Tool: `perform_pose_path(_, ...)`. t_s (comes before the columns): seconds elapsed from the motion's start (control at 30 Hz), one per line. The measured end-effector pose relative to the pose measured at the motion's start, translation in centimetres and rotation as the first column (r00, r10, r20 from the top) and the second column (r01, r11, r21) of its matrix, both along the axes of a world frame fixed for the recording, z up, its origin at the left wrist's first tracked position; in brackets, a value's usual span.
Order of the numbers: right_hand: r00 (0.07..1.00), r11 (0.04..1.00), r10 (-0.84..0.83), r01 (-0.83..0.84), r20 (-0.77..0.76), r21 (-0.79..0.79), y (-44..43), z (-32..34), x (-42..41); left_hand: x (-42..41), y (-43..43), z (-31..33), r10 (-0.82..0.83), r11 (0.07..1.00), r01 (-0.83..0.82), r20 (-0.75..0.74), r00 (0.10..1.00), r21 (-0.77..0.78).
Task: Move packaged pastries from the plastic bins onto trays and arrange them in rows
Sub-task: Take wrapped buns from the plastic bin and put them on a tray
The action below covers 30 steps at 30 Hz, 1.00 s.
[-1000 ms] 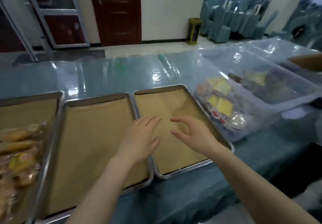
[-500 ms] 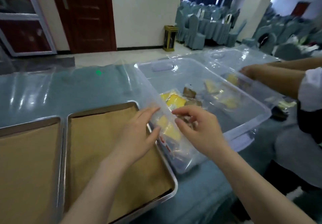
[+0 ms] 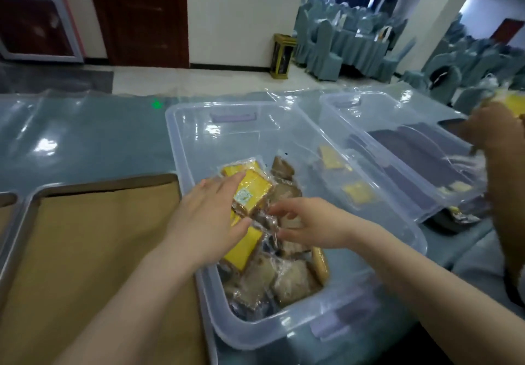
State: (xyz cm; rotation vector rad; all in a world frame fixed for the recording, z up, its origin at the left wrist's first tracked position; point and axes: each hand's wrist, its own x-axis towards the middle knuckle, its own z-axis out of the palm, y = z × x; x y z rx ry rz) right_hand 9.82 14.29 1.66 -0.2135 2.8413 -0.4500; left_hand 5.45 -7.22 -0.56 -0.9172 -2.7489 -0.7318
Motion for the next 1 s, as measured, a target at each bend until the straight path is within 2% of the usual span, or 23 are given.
perform_pose_path(0.17,0.972,0.964,0.143,-0.179,0.188,0.194,1.7,-3.0,-3.9,0.3,0.7,0.4,0.058,0.945,-0.061,-0.017,0.998,-0.322)
perform_pose_path(0.27,0.902,0.904,0.197,-0.319,0.385,0.286,1.2,-5.6,-5.0,0.3,1.3,0.7,0.115,0.897,-0.107,-0.008,0.993,-0.428)
perform_pose_path(0.33,0.824,0.808,0.235,-0.461,0.516,0.367,1.6,-7.1,-5.1,0.4,1.6,0.7,0.171,0.880,-0.157,-0.010,0.985,-0.448)
perform_pose_path(0.43,0.674,0.559,0.228,-0.681,0.703,0.472,3.3,-9.1,-4.2,0.4,1.8,0.5,0.195,0.875,-0.192,-0.040,0.980,-0.445)
perform_pose_path(0.5,0.644,0.462,0.194,-0.726,0.740,0.510,4.2,-9.9,-3.6,0.5,1.8,0.5,0.195,0.873,-0.201,-0.061,0.979,-0.444)
perform_pose_path(0.73,0.647,0.345,0.233,-0.753,0.726,0.560,4.1,-10.1,-4.2,0.5,1.9,0.7,0.204,0.868,-0.217,-0.078,0.976,-0.447)
perform_pose_path(0.77,0.660,0.351,0.251,-0.744,0.708,0.569,4.0,-10.1,-4.2,0.5,1.9,0.7,0.202,0.865,-0.213,-0.074,0.977,-0.455)
perform_pose_path(0.83,0.701,0.425,0.280,-0.703,0.656,0.570,3.7,-9.5,-4.6,0.5,1.9,0.7,0.197,0.860,-0.208,-0.072,0.978,-0.466)
perform_pose_path(0.9,0.760,0.591,0.273,-0.616,0.590,0.520,3.7,-8.0,-5.6,0.5,1.9,0.9,0.198,0.859,-0.208,-0.069,0.978,-0.468)
perform_pose_path(1.0,0.896,0.867,0.198,-0.350,0.398,0.356,4.7,-5.4,-7.4,0.7,1.9,1.0,0.201,0.851,-0.205,-0.061,0.978,-0.483)
